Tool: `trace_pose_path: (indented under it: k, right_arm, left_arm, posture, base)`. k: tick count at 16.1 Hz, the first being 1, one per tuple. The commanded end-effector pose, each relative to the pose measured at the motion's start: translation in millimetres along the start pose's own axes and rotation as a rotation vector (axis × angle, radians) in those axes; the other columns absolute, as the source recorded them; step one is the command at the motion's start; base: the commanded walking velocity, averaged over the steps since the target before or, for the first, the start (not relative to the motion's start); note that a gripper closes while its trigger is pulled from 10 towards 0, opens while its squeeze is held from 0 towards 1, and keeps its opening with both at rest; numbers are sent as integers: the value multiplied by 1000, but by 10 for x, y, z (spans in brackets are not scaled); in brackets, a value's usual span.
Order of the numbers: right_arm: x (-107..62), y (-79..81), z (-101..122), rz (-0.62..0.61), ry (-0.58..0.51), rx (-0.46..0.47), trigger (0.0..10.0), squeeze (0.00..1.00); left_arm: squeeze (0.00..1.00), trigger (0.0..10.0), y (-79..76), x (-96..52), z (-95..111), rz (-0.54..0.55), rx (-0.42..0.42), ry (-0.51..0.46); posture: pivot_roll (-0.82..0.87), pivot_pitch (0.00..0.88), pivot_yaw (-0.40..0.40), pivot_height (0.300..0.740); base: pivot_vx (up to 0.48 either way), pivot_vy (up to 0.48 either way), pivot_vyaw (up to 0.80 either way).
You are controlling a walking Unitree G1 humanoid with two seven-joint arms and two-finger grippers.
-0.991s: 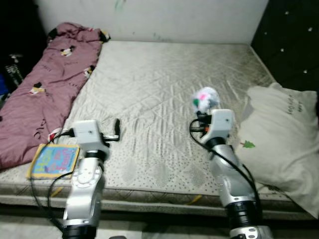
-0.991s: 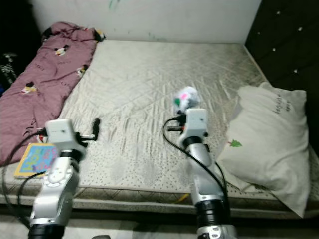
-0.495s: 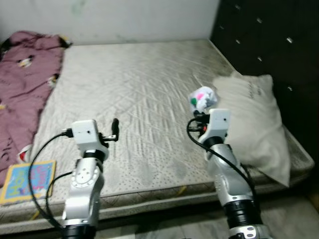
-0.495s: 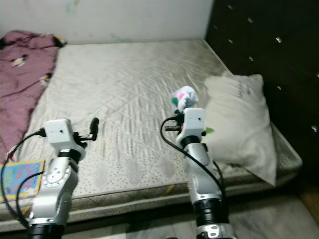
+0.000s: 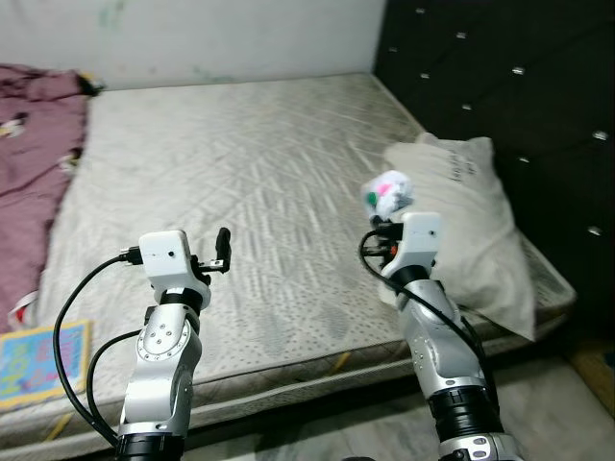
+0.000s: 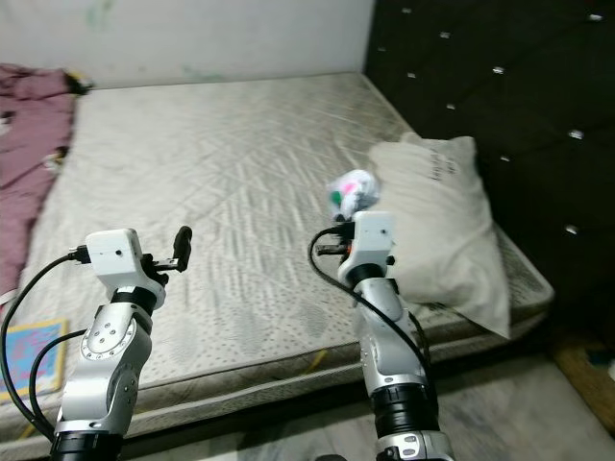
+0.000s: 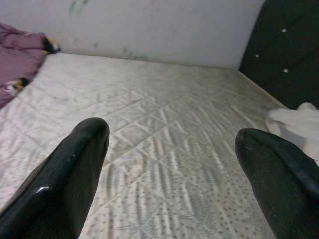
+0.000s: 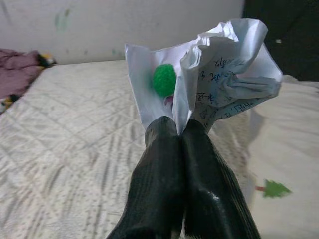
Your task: Clean up the room
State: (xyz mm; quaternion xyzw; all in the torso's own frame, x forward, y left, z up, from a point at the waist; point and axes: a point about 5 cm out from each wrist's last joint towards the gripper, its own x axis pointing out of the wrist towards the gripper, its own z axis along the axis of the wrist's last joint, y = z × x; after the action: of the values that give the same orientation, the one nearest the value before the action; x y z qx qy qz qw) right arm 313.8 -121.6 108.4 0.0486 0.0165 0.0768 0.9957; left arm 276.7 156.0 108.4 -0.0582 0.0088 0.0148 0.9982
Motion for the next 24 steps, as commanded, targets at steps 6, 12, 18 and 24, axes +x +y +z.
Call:
trace_pose_path:
  k: [6,12,18,24]
  right_arm:
    - [18,-26,13,-7,6,9,10000,0]
    - [21,-18,21,-2,1,10,10000,0]
    - [22,-19,19,-2,2,10,10000,0]
    - [24,-18,18,1,4,11,10000,0]
  left_arm:
    - [0,10000,4,-1,-14,4,-15,15]
    - [0,10000,4,1,-16,1,-18,18]
    - [0,10000,-2,4,-18,-4,-19,20]
    - [0,10000,-6,6,-15,-6,-20,16]
  posture:
    - [-19,0,16,740]
    - [-20,0,18,740]
    - [-21,0,18,740]
    - [-20,0,18,740]
  base:
    - [0,0,-533]
    - [0,0,-418]
    - [0,449,0]
    - [0,386,0]
